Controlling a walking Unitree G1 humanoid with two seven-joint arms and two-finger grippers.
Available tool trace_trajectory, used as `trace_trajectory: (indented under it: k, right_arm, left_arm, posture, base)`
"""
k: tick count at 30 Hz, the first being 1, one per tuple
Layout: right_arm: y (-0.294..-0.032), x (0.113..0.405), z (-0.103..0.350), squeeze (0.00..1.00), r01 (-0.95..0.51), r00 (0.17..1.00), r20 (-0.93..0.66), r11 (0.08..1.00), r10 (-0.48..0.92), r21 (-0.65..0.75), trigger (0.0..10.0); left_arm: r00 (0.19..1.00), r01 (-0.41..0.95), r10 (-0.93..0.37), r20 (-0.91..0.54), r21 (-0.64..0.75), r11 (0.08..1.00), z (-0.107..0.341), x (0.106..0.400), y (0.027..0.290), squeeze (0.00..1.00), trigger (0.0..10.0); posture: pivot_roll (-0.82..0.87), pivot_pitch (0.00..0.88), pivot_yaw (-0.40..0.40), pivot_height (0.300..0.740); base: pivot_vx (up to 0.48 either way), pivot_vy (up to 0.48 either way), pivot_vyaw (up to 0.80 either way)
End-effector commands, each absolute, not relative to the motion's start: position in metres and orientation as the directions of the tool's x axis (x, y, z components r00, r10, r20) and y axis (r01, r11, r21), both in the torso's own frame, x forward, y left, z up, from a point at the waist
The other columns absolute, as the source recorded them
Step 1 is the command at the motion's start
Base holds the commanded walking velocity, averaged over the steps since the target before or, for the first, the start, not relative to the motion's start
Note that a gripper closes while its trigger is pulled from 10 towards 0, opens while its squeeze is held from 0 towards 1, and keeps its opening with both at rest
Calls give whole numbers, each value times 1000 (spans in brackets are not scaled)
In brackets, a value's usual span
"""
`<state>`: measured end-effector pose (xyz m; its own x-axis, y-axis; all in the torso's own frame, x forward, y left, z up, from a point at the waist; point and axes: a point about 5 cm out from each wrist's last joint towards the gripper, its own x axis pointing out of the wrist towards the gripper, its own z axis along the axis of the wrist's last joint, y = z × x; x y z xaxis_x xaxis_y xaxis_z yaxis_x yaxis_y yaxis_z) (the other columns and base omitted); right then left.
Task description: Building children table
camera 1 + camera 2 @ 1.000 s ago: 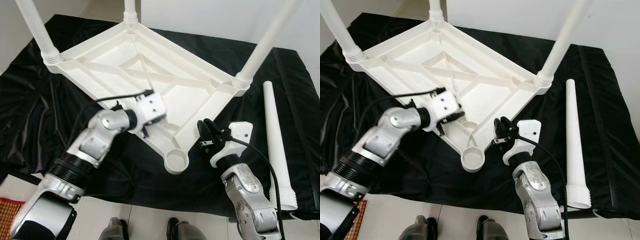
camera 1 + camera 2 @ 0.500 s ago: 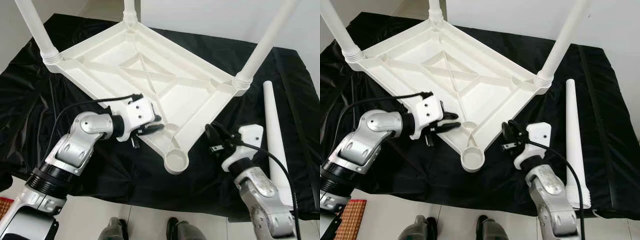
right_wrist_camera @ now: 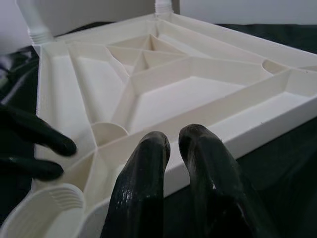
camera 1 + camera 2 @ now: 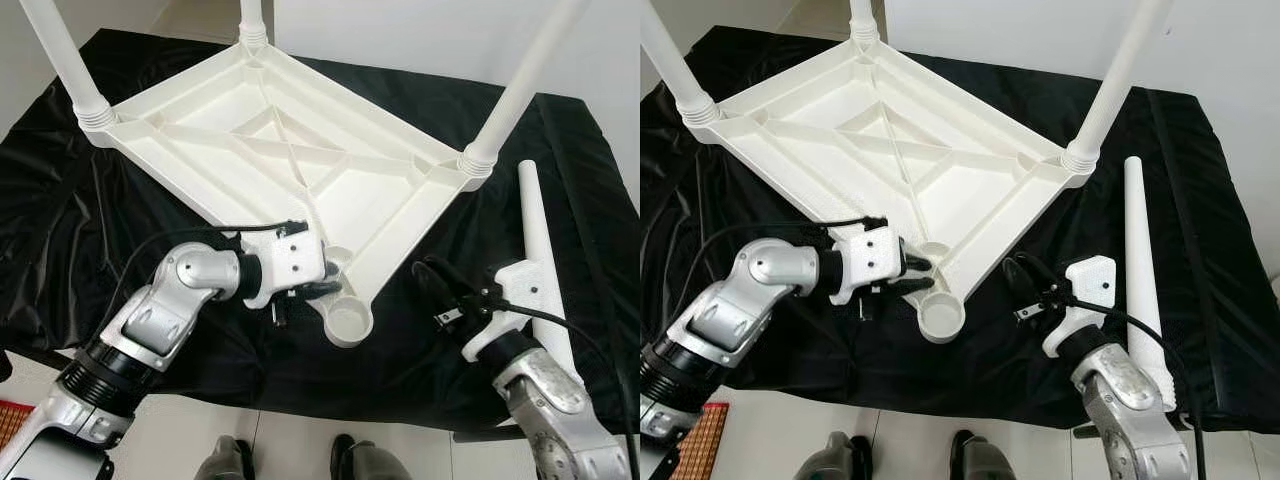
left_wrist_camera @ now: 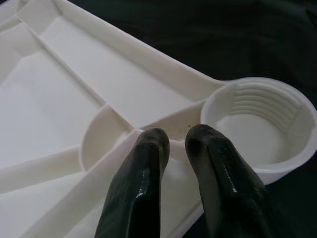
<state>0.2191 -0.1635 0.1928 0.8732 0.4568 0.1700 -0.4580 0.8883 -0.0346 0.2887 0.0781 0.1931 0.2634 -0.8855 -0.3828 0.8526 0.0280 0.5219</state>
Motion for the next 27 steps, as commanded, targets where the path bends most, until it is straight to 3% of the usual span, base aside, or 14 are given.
trace_trajectory:
  k: [1, 17, 27]
  right_arm:
    - [-160, 213, 195, 0, -483, 862, 168, 876, 479, -21, 10000]
    - [-155, 201, 206, 0, -483, 860, 189, 876, 475, -4, 10000]
    - [-156, 200, 208, 0, -446, 878, 198, 895, 435, 12, 10000]
  left_arm:
    - [259, 859, -872, -416, 513, 10, 182, 289, 76, 0, 10000]
    - [308, 832, -841, -444, 555, 12, 168, 313, 63, 0, 10000]
    - [274, 843, -874, -402, 538, 17, 161, 311, 40, 0, 10000]
  posture:
    - [-3, 198, -51, 740]
    - [-55, 206, -26, 740]
    - [-61, 209, -19, 740]
  base:
    - [0, 0, 0]
    - [0, 0, 0]
    - [0, 0, 0]
